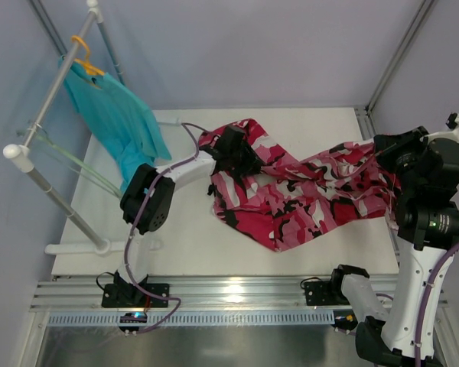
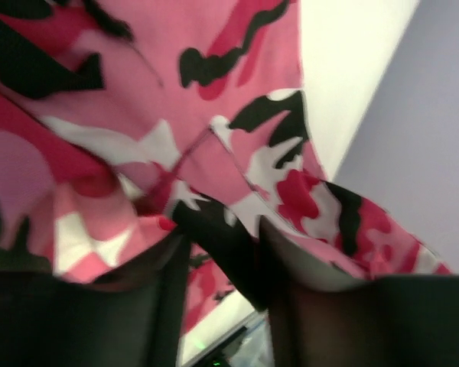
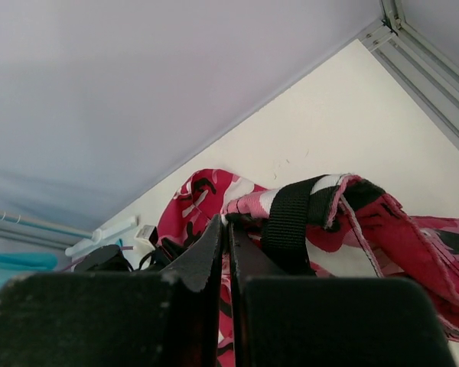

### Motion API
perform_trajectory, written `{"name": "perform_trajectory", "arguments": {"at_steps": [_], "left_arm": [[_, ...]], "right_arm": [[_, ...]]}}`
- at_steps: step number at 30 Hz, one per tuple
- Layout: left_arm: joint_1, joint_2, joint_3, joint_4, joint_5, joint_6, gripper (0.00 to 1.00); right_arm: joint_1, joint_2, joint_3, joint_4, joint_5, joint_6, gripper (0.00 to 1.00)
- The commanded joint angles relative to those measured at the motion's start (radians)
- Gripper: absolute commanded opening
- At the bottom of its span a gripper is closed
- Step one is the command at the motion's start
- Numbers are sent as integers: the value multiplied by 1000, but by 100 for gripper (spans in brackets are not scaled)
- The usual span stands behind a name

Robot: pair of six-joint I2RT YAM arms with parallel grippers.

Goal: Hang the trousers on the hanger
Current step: Fold the trousers

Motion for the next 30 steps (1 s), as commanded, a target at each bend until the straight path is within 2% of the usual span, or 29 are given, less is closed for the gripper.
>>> {"name": "perform_trajectory", "arguments": {"at_steps": [1, 5, 8, 10, 15, 18, 21, 27, 30], "left_arm": [[44, 26, 67, -42, -31, 48, 33], [110, 8, 125, -81, -27, 98, 0], [131, -25, 215, -172, -51, 179, 0], [131, -65, 284, -303, -105, 275, 0], [131, -147, 471, -507, -200, 415, 4], [130, -192, 522, -636, -271, 490, 3], [127, -273, 501, -722, -308, 549, 2], [96, -416, 464, -884, -305, 694, 2], [90, -440, 475, -891, -280, 746, 3]], "right_arm": [[-4, -18, 19, 106, 44, -3, 4], [-4, -9, 22, 95, 68, -29, 4], [-4, 5, 46, 83, 111, -37, 4], [-4, 14, 77, 63, 169, -52, 4], [-3, 62, 266, -8, 309, -107, 4], [-4, 76, 361, -43, 371, -115, 4], [-4, 59, 410, -69, 401, -114, 4], [-4, -30, 369, -89, 429, -106, 4], [-4, -42, 332, -83, 461, -114, 4]]}}
